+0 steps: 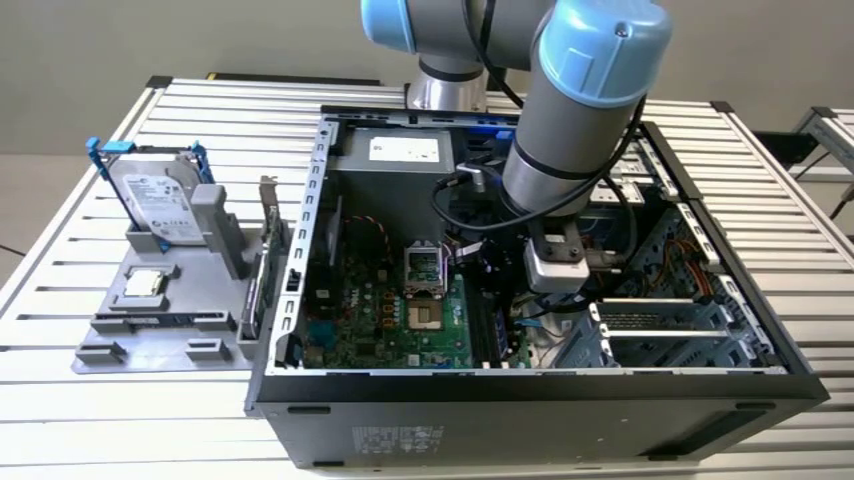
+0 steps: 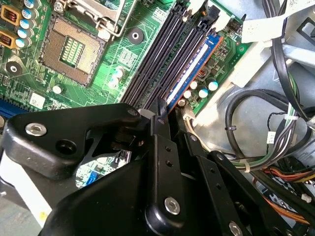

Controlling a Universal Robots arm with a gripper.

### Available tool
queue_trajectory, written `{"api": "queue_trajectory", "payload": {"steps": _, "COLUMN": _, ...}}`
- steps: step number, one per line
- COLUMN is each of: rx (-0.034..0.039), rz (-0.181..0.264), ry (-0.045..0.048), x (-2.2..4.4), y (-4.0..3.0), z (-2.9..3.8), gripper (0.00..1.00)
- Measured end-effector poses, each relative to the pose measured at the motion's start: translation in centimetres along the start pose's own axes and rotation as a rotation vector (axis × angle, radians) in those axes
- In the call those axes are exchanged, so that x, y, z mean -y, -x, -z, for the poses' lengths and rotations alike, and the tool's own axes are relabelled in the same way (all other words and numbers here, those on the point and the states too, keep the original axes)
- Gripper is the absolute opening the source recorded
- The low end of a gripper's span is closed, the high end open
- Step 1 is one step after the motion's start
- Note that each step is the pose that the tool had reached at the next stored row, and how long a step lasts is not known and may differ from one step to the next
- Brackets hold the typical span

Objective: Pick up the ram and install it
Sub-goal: 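Insert the ram into the slot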

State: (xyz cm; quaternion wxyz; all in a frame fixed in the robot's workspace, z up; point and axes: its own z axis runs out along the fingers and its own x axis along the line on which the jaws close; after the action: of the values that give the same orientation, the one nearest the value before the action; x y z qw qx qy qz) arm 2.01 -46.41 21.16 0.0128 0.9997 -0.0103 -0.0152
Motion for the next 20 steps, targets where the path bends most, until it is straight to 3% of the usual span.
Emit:
{"api": "queue_trajectory", "payload": {"steps": 5, "rx": 0.0000, "rz": 0.000, "ry": 0.0000, "x": -0.01, "y": 0.01, "z": 0.43, "gripper": 1.00}}
{"api": "queue_trajectory", "payload": {"steps": 15, "rx": 0.0000, "rz": 0.000, "ry": 0.0001, "x": -0.09, "y": 0.10, "z": 3.49, "gripper": 1.00}}
{"api": "queue_trajectory", "payload": {"steps": 19, "rx": 0.0000, "rz": 0.000, "ry": -0.0002, "x": -0.10, "y": 0.11, "z": 3.68, "gripper": 1.00}}
{"api": "queue_trajectory", "payload": {"steps": 20, "rx": 0.0000, "rz": 0.000, "ry": -0.0001, "x": -0.11, "y": 0.11, "z": 3.70, "gripper": 0.00}}
